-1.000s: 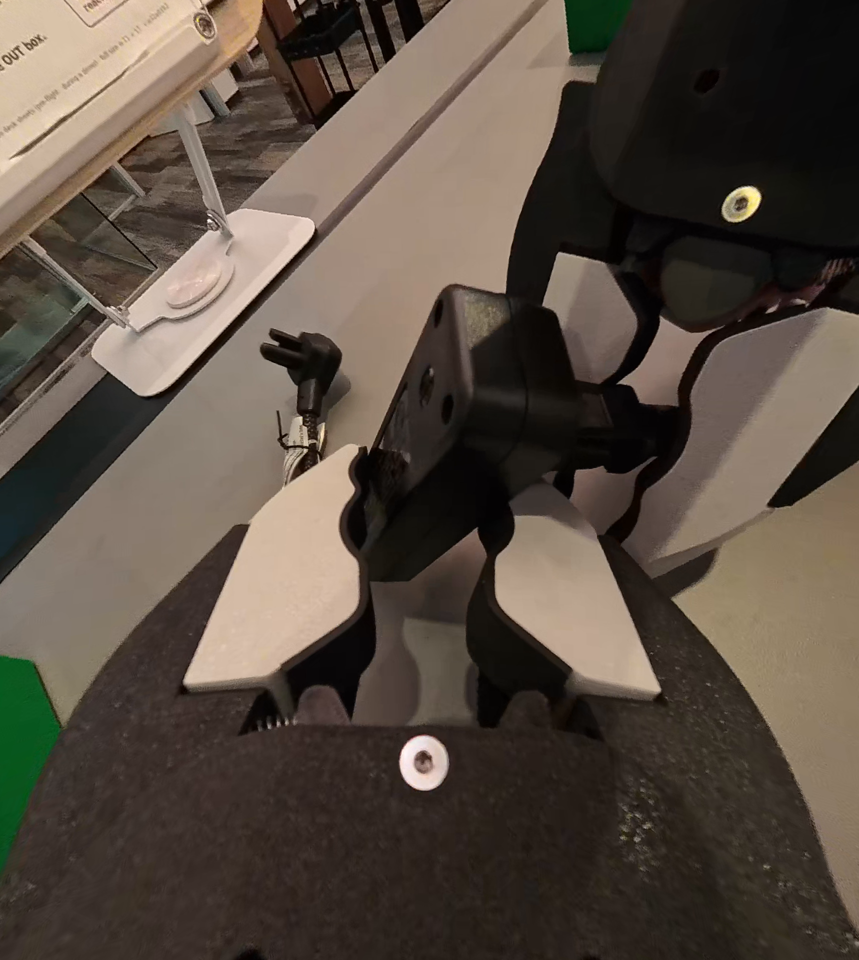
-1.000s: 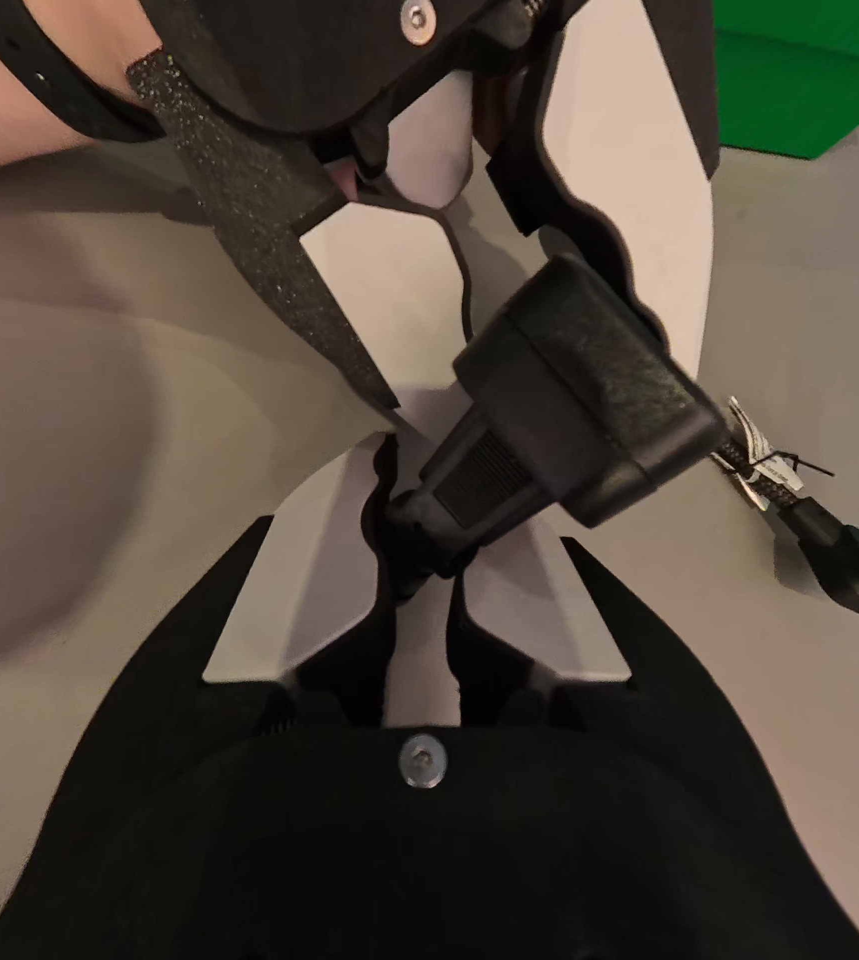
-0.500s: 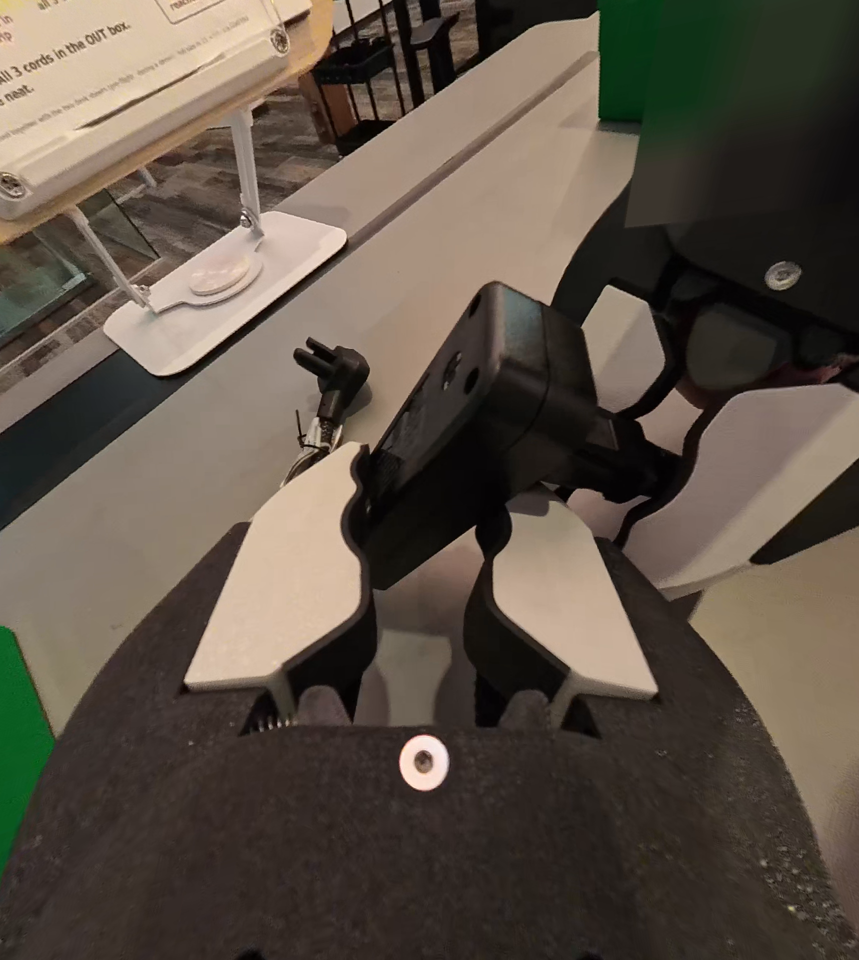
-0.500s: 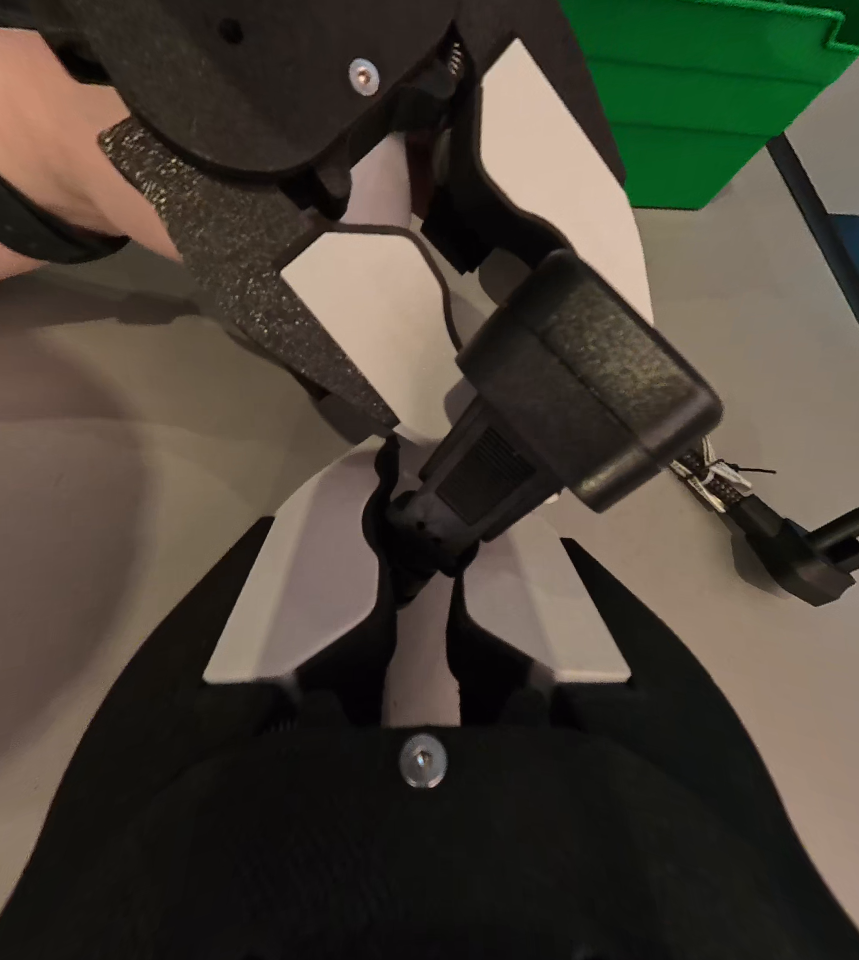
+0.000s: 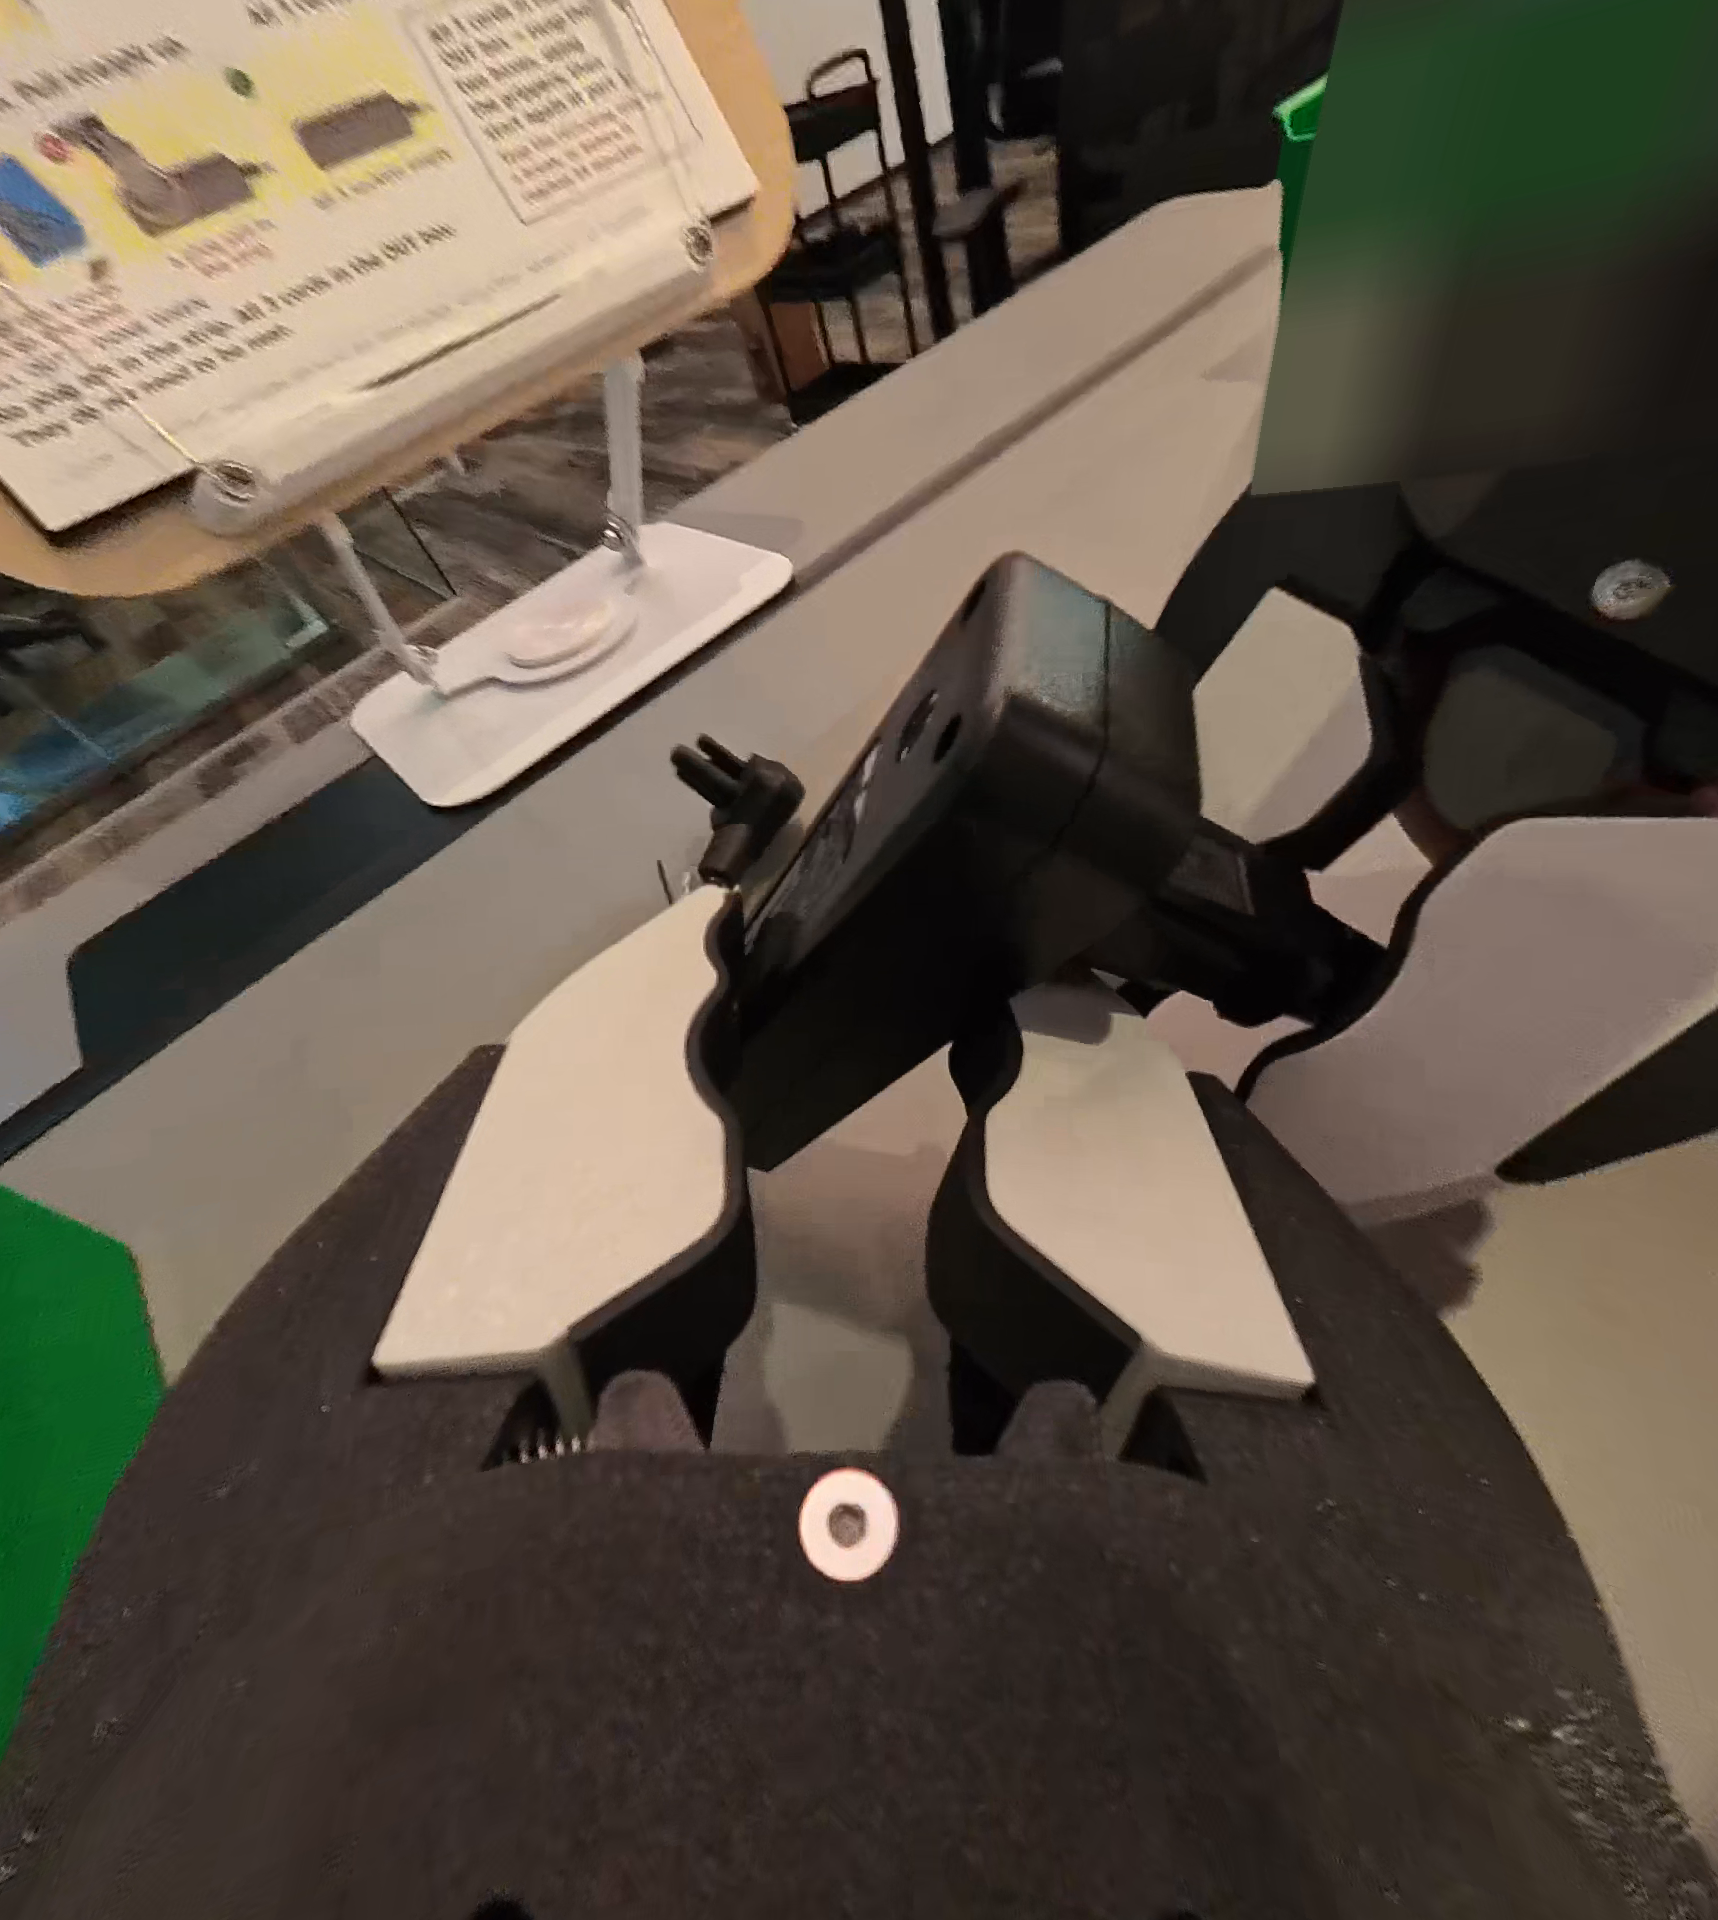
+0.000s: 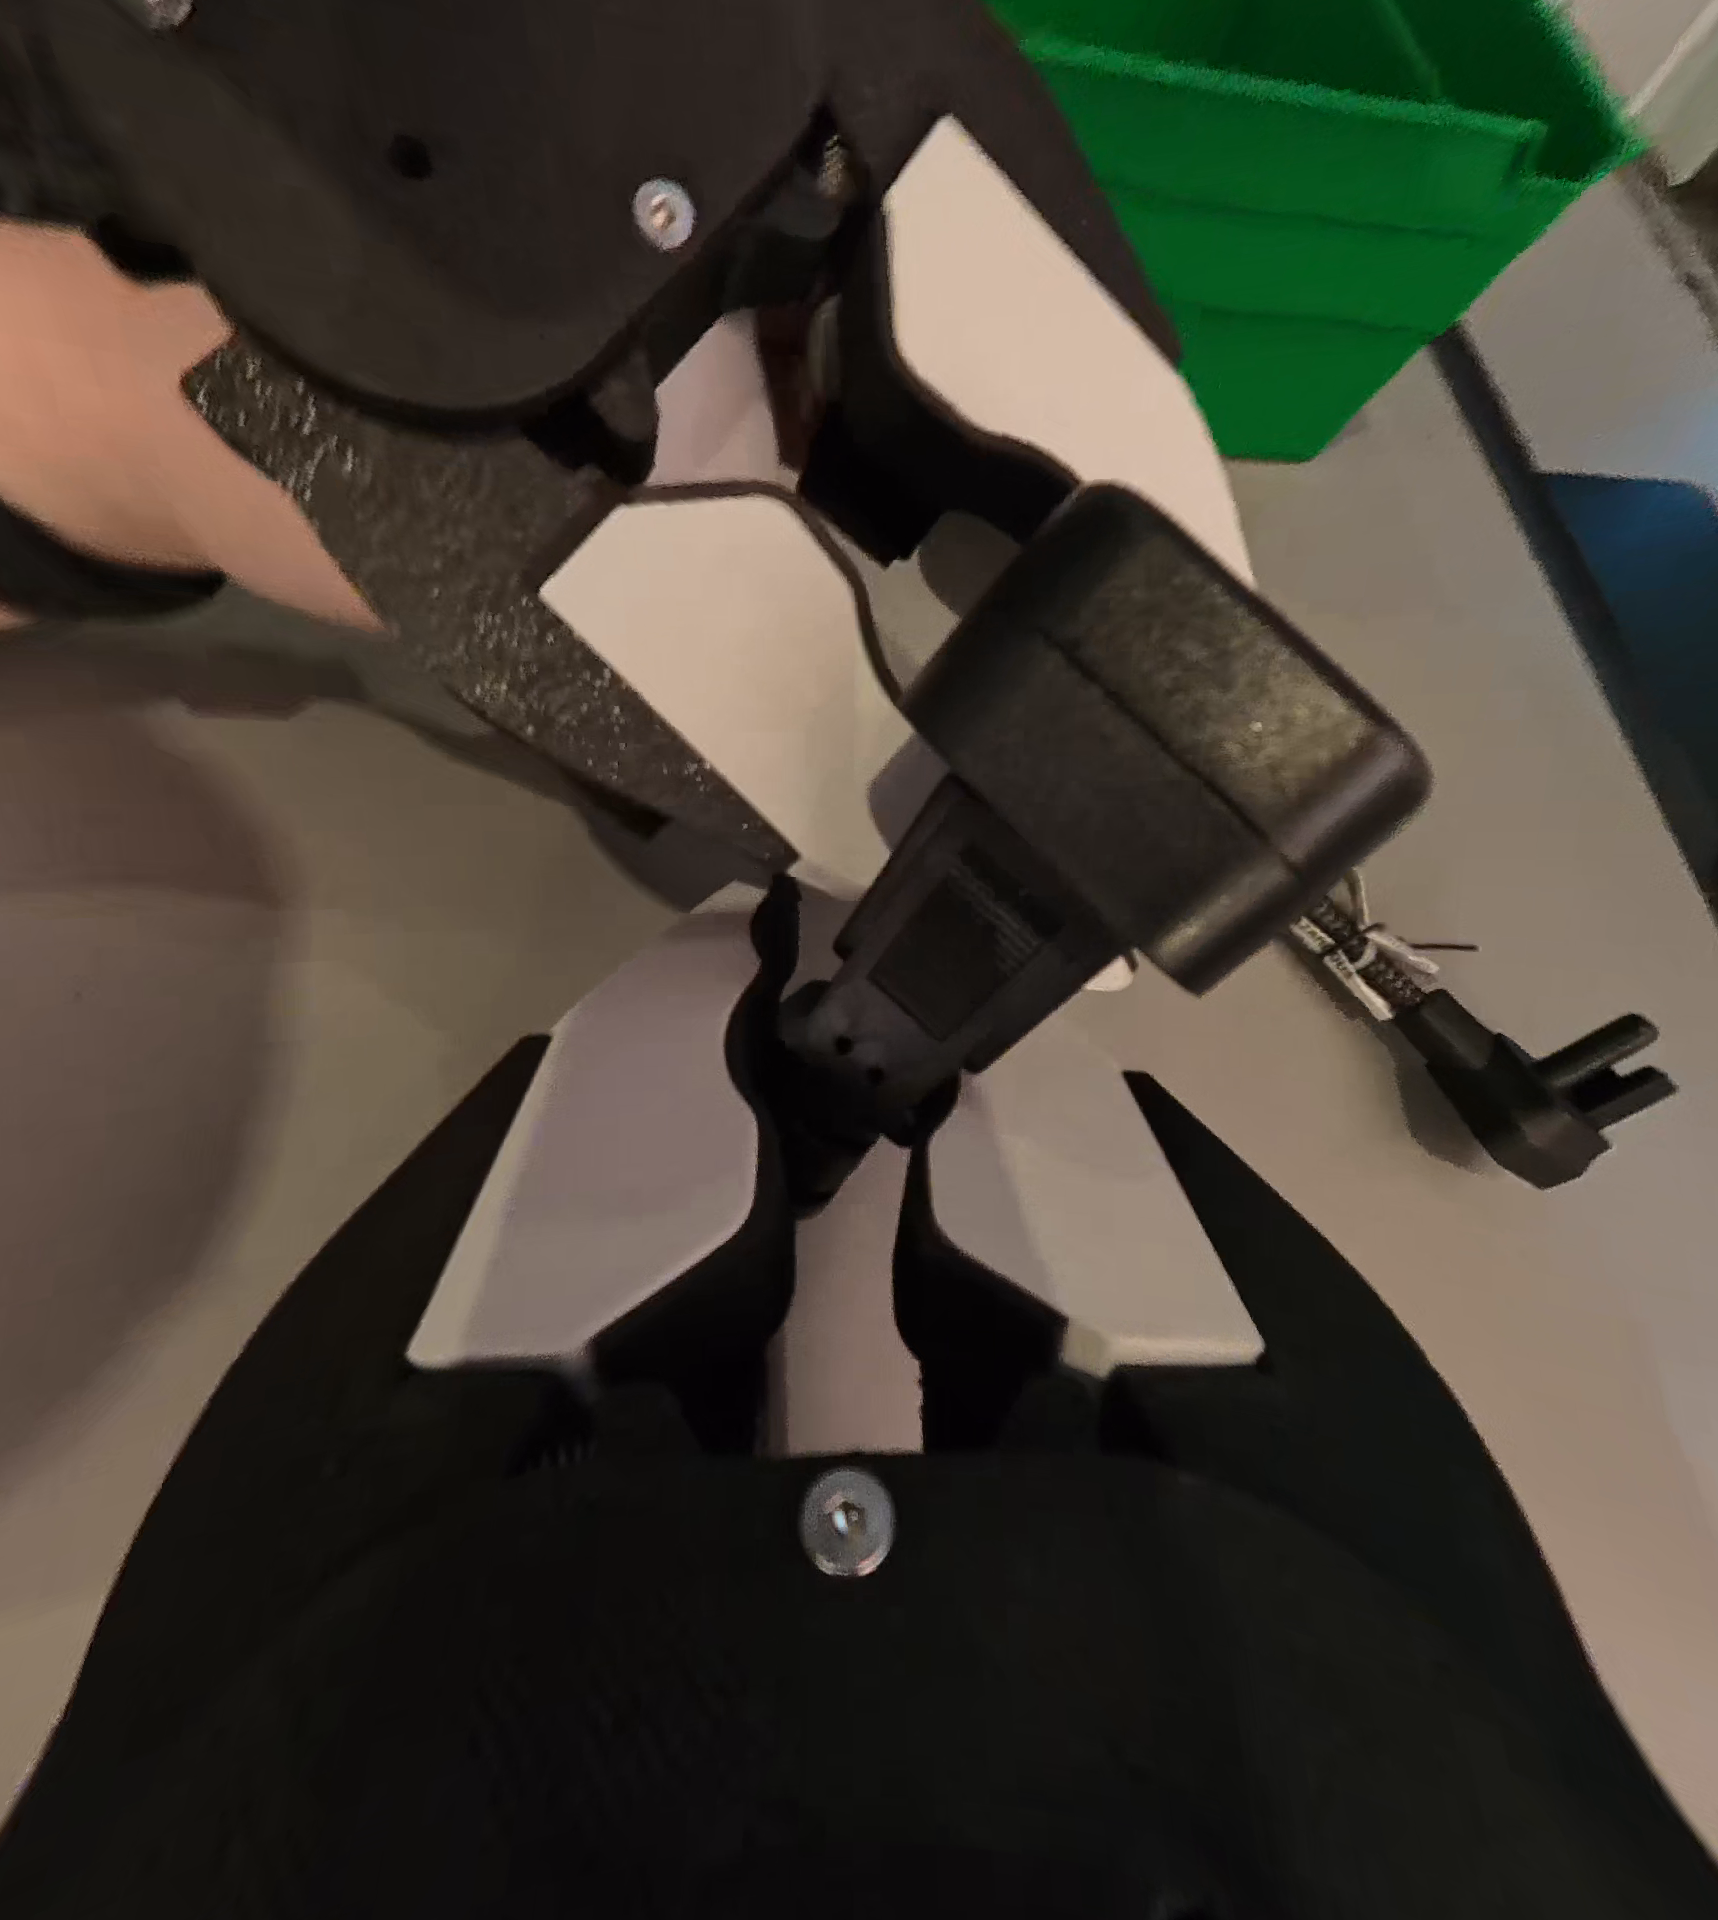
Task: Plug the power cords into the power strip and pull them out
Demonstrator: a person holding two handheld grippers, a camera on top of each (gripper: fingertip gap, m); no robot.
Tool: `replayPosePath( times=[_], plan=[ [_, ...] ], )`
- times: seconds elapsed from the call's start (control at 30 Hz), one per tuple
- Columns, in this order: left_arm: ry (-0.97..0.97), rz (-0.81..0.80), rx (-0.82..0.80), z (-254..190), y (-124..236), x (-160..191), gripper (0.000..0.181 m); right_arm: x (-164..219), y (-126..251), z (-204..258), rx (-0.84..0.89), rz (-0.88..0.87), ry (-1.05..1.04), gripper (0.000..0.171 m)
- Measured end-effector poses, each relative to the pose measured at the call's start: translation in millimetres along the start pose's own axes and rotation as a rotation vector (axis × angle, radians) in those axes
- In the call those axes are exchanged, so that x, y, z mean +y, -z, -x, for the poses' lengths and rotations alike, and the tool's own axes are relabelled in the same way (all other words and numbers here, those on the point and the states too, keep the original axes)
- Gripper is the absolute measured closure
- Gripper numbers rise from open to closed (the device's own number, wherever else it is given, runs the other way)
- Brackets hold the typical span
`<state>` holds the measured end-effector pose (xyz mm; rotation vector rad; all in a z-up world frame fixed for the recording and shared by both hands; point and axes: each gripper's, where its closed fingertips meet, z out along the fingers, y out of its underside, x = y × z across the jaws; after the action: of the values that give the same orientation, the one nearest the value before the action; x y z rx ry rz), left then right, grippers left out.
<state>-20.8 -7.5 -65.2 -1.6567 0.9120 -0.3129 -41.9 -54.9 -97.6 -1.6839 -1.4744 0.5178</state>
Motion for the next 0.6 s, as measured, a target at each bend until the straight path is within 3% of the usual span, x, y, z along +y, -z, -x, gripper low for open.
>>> replayPosePath(
  times=[0.03,0.3,0.6],
  plan=[
    [0.006,-0.007,-0.015,2.5,0.5,-1.1,0.142,-2.7,-0.5,-1.8,0.024,-0.012,-0.006,0.151],
    [0.025,0.001,-0.042,10.9,4.2,0.4,0.141,-11.9,-7.9,-7.3,0.131,-0.062,-0.094,0.152],
    [-0.016,-0.005,-0.025,0.4,2.1,-6.6,0.141,-4.7,6.7,-1.9,0.009,-0.025,0.064,0.151]
  ],
)
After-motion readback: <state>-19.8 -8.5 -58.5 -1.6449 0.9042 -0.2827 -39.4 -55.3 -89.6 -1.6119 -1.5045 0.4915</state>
